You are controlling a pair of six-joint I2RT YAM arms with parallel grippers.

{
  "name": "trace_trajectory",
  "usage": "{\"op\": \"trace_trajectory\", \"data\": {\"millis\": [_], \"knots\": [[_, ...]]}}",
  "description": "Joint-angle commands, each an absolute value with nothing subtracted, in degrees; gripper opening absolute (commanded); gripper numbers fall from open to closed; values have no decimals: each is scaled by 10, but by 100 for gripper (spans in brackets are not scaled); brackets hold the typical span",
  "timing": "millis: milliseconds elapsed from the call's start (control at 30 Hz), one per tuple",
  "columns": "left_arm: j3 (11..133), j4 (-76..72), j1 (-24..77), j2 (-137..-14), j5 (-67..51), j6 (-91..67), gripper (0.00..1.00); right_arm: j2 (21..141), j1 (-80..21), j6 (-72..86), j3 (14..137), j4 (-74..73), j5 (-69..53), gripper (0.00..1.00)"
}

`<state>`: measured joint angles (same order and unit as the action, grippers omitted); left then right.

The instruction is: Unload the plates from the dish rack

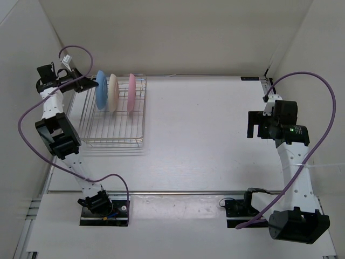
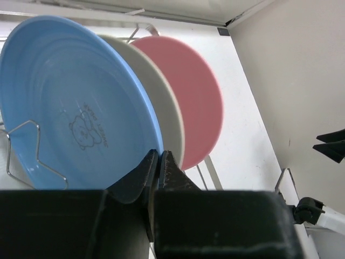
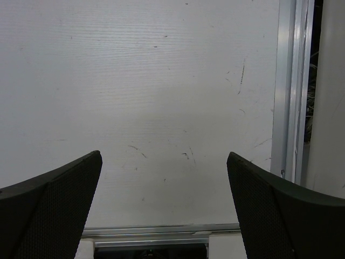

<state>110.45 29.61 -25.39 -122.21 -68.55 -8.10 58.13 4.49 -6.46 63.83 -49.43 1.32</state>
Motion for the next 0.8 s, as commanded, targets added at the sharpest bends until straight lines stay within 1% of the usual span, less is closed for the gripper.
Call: {"op": "trace_trajectory", "data": {"millis": [0, 167, 333, 467, 533, 567, 600, 633, 667, 700, 733, 767], "knots": [[1141, 264, -258, -1132, -691, -102, 11, 577, 47, -70, 635, -475, 7, 100], [1169, 275, -258, -1096, -715, -107, 11, 577, 47, -70, 629, -475, 1, 100], [1179, 325, -258, -1050, -717, -58, 11, 590, 47, -65, 642, -475, -16, 100], [1210, 410, -258, -1014, -704, 8, 11, 600, 47, -65, 675, -486, -32, 100], [1216, 491, -239, -977, -667, 90, 11, 613, 47, -65, 693, -491, -42, 100], [1216, 516, -225, -960, -648, 121, 11, 613, 41, -75, 719, -491, -50, 100], [1204, 537, -186, -920, -627, 177, 11, 627, 32, -80, 736, -497, -59, 100], [1171, 559, -158, -897, -569, 199, 11, 635, 26, -86, 757, -512, -66, 100], [1150, 566, -127, -873, -536, 220, 11, 644, 20, -94, 782, -525, -71, 99], [1125, 566, -56, -822, -501, 242, 11, 668, 6, -109, 840, -539, -71, 98], [1063, 546, -12, -794, -426, 243, 11, 680, 0, -119, 870, -572, -89, 96], [1035, 538, 36, -768, -382, 252, 11, 692, -14, -129, 901, -586, -90, 96]]}}
